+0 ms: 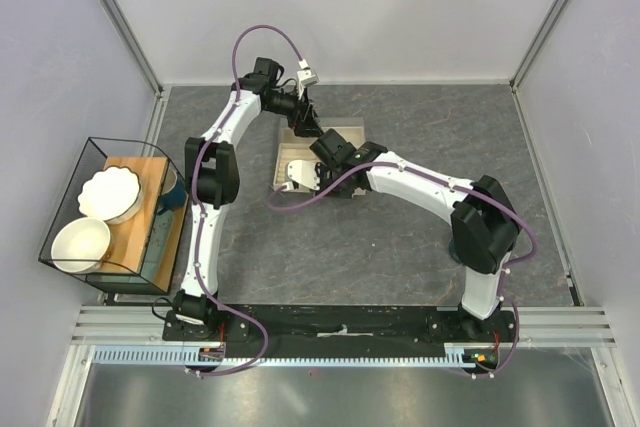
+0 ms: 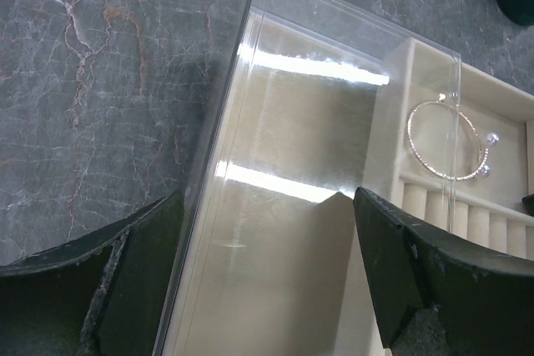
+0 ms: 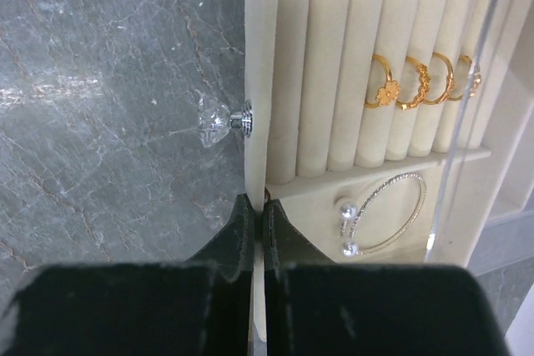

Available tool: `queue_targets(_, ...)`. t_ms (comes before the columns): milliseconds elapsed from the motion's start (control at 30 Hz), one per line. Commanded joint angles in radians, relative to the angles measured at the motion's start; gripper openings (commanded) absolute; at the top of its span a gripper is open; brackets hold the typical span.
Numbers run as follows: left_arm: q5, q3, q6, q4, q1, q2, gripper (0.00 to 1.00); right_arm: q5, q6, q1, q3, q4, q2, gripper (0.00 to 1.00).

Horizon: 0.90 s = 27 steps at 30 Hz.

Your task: Organize the mixed jewelry

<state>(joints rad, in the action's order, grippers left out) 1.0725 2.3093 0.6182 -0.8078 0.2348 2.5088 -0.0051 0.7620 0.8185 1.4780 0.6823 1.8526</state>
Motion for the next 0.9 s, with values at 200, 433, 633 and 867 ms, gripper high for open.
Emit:
queue_targets(200, 0.0, -0.005, 0.066, -0.05, 0.029, -0.041, 0.88, 0.034, 0.085, -0.027, 0.126, -0.009, 0.037, 0.0)
queue_targets(433, 0.0, -0.007, 0.068, -0.053, 0.029, -0.044, 0.88, 0.056, 0.114, -0.047, 0.165, -0.003, 0.079, 0.0)
queue_targets(633, 0.001, -0.007, 0.077, -0.06, 0.032, -0.044, 0.88, 0.073, 0.131, -0.062, 0.205, 0.003, 0.106, 0.0)
queue_targets(867, 0.003, -0.014, 0.083, -0.062, 0.031, -0.047, 0.88, 0.099, 0.14, -0.071, 0.229, -0.004, 0.138, 0.0)
